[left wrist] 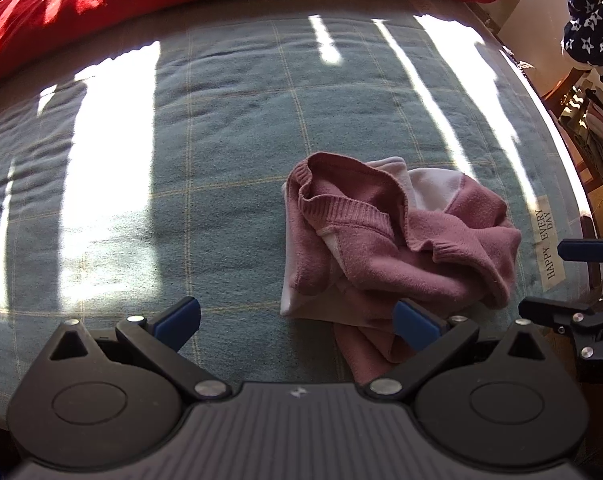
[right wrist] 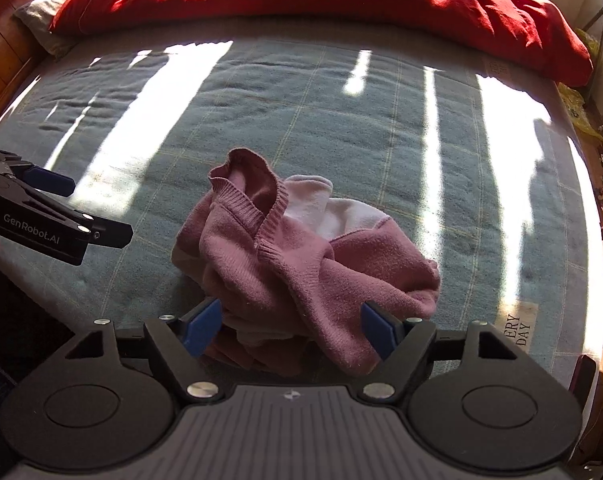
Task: Fold clothes
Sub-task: 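Move both grippers toward the crumpled pink-and-white sweater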
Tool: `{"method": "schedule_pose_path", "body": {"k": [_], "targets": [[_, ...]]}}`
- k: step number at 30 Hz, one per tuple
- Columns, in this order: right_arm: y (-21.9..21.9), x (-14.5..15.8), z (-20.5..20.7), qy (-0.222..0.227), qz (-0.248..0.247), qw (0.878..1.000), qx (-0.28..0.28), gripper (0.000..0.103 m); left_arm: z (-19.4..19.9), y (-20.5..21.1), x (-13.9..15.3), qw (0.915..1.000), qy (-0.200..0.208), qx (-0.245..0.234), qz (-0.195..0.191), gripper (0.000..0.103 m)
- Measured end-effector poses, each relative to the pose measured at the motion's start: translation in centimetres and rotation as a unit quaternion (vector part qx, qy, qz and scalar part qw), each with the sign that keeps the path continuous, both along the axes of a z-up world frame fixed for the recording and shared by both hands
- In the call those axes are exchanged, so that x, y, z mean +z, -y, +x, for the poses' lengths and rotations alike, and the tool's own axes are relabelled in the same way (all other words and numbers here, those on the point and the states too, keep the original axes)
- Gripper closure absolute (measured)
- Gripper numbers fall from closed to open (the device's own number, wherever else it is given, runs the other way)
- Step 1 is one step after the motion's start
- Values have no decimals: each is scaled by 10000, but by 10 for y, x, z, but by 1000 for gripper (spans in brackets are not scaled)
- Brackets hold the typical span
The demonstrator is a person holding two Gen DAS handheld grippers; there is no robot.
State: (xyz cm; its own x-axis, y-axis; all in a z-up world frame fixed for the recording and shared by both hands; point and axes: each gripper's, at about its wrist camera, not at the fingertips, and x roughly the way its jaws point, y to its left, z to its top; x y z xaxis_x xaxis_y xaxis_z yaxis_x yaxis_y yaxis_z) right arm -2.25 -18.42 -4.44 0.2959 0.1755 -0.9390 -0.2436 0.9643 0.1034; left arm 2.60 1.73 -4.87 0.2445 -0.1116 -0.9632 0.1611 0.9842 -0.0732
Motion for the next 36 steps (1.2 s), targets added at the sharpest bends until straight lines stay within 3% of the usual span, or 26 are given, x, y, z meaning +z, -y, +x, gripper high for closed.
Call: {"method": "schedule_pose_path", "body": {"k": [10, 14, 20, 26, 29, 36], "targets": [[13, -21, 19, -120, 353, 9960, 811, 29, 1, 14, -10, 9976, -136, 672, 23, 1], [16, -24, 21, -113, 381, 9948, 934, 29, -2, 16, -11, 9972, -158, 724, -54, 1], [17, -22, 18, -92, 431, 9965, 705, 29, -2, 23, -9, 9982, -77, 591, -37, 1], [21, -20, 12, -113, 387, 9982, 453, 29, -8, 33, -3, 9986, 420, 293, -103, 1], [23, -20, 9, -118, 358, 9986, 362, 29, -9, 36, -6, 9986, 464, 202, -171, 1], [22, -24, 8, -169, 362, 9990, 221, 29, -7, 35, -13, 9985, 102, 423, -346, 1]]}}
